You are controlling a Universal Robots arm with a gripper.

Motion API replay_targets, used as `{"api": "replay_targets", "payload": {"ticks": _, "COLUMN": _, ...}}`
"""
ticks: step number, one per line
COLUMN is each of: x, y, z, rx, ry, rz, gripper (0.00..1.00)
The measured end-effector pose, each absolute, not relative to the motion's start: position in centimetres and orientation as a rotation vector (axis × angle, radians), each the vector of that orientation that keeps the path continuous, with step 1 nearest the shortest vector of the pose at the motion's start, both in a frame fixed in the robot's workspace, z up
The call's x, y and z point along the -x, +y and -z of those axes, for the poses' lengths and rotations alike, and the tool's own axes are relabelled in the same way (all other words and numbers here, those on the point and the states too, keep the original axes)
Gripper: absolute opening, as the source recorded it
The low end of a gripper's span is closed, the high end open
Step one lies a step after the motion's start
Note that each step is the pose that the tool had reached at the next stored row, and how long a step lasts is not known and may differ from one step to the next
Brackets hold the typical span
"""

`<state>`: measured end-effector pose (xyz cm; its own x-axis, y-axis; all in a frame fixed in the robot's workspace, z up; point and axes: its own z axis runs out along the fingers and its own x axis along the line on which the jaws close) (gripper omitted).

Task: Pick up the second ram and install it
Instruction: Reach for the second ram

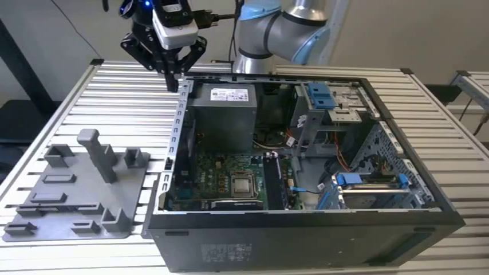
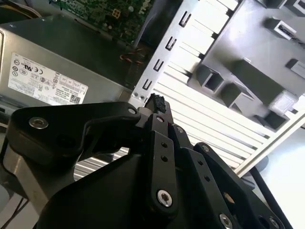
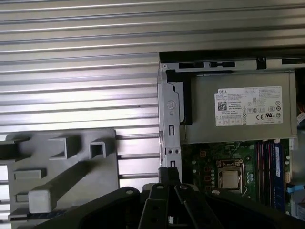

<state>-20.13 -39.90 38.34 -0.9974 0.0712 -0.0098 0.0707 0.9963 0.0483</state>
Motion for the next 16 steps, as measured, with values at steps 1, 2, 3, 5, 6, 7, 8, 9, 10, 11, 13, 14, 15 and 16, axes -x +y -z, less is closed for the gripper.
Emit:
{"api": "replay_targets", "payload": {"ticks": 1, "x": 20.2, "y": -39.9, "z": -38.3, "rx": -0.111, "ry": 3.127, "rz": -0.075, "gripper": 0.11}}
{"api": "replay_targets", "payload": {"ticks": 2, "x": 20.3, "y": -39.9, "z": -38.3, "rx": -0.111, "ry": 3.127, "rz": -0.075, "gripper": 0.11}}
{"api": "replay_targets", "payload": {"ticks": 3, "x": 20.4, "y": -39.9, "z": -38.3, "rx": -0.111, "ry": 3.127, "rz": -0.075, "gripper": 0.11}}
{"api": "replay_targets", "payload": {"ticks": 5, "x": 20.6, "y": -39.9, "z": -38.2, "rx": -0.111, "ry": 3.127, "rz": -0.075, "gripper": 0.11}}
{"api": "replay_targets", "payload": {"ticks": 6, "x": 20.8, "y": -39.9, "z": -38.2, "rx": -0.111, "ry": 3.127, "rz": -0.075, "gripper": 0.11}}
{"api": "replay_targets", "payload": {"ticks": 7, "x": 20.9, "y": -39.9, "z": -38.1, "rx": -0.111, "ry": 3.127, "rz": -0.075, "gripper": 0.11}}
{"api": "replay_targets", "payload": {"ticks": 8, "x": 21.0, "y": -39.9, "z": -38.1, "rx": -0.111, "ry": 3.127, "rz": -0.075, "gripper": 0.11}}
{"api": "replay_targets", "payload": {"ticks": 9, "x": 21.0, "y": -39.9, "z": -38.1, "rx": -0.111, "ry": 3.127, "rz": -0.075, "gripper": 0.11}}
{"api": "replay_targets", "payload": {"ticks": 10, "x": 21.1, "y": -39.9, "z": -38.1, "rx": -0.111, "ry": 3.128, "rz": -0.075, "gripper": 0.11}}
{"api": "replay_targets", "payload": {"ticks": 11, "x": 21.2, "y": -39.9, "z": -38.0, "rx": -0.111, "ry": 3.128, "rz": -0.075, "gripper": 0.11}}
{"api": "replay_targets", "payload": {"ticks": 13, "x": 21.4, "y": -39.9, "z": -38.0, "rx": -0.111, "ry": 3.128, "rz": -0.075, "gripper": 0.11}}
{"api": "replay_targets", "payload": {"ticks": 14, "x": 21.5, "y": -39.9, "z": -37.9, "rx": -0.111, "ry": 3.128, "rz": -0.075, "gripper": 0.11}}
{"api": "replay_targets", "payload": {"ticks": 15, "x": 21.6, "y": -39.9, "z": -37.9, "rx": -0.111, "ry": 3.128, "rz": -0.075, "gripper": 0.11}}
{"api": "replay_targets", "payload": {"ticks": 16, "x": 21.7, "y": -39.9, "z": -37.9, "rx": -0.111, "ry": 3.128, "rz": -0.075, "gripper": 0.11}}
